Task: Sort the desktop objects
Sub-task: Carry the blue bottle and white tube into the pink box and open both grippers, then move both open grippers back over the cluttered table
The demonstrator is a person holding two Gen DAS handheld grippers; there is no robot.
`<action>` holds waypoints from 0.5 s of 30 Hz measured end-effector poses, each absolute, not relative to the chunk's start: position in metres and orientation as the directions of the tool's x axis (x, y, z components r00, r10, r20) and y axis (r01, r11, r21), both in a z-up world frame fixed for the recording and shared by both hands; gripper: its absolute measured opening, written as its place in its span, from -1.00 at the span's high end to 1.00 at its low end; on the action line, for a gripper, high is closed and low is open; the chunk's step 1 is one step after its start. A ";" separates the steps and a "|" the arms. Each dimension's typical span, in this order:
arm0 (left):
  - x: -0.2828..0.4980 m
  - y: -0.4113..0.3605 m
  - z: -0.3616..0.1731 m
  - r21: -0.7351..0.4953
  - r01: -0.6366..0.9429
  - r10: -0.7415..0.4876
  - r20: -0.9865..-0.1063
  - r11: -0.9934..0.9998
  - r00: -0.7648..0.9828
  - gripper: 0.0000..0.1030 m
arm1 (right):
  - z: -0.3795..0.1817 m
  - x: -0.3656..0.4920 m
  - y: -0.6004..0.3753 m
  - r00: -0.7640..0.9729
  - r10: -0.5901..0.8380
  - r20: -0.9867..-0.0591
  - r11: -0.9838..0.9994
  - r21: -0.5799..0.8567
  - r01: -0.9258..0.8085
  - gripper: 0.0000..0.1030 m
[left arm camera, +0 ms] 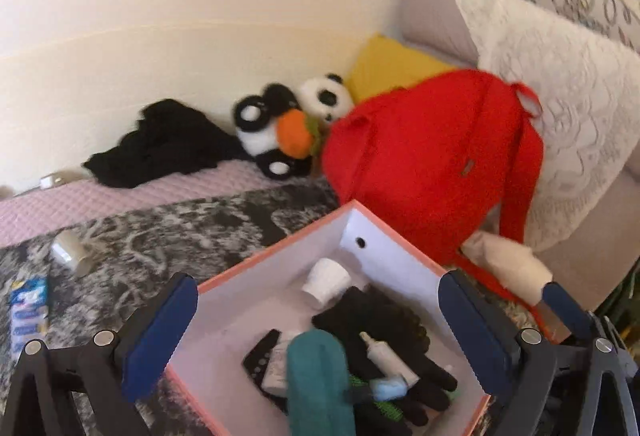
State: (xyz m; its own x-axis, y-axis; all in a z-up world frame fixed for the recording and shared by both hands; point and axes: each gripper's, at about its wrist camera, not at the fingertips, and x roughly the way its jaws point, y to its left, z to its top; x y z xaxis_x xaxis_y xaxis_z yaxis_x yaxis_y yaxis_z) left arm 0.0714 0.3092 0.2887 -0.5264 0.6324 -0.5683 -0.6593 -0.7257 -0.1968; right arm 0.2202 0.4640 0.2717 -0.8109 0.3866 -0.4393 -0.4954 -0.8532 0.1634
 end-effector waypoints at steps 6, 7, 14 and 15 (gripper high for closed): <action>0.107 0.200 0.254 -0.043 -0.471 0.415 -0.545 -0.881 -0.728 -0.95 | 0.279 0.216 0.428 -0.867 0.318 -0.383 -0.890 0.195 -0.413 -0.84; 0.115 0.180 0.238 -0.012 -0.419 0.355 -0.554 -0.908 -0.753 -0.95 | 0.280 0.216 0.422 -0.875 0.307 -0.374 -0.895 0.200 -0.399 -0.84; 0.135 0.072 0.159 0.061 -0.190 0.105 -0.652 -0.980 -0.751 -0.94 | 0.259 0.175 0.319 -0.916 0.090 -0.392 -0.965 0.194 -0.178 -0.86; 0.135 0.059 0.155 0.058 -0.166 0.087 -0.657 -0.984 -0.748 -0.95 | 0.251 0.165 0.301 -0.908 0.045 -0.416 -0.970 0.199 -0.140 -0.86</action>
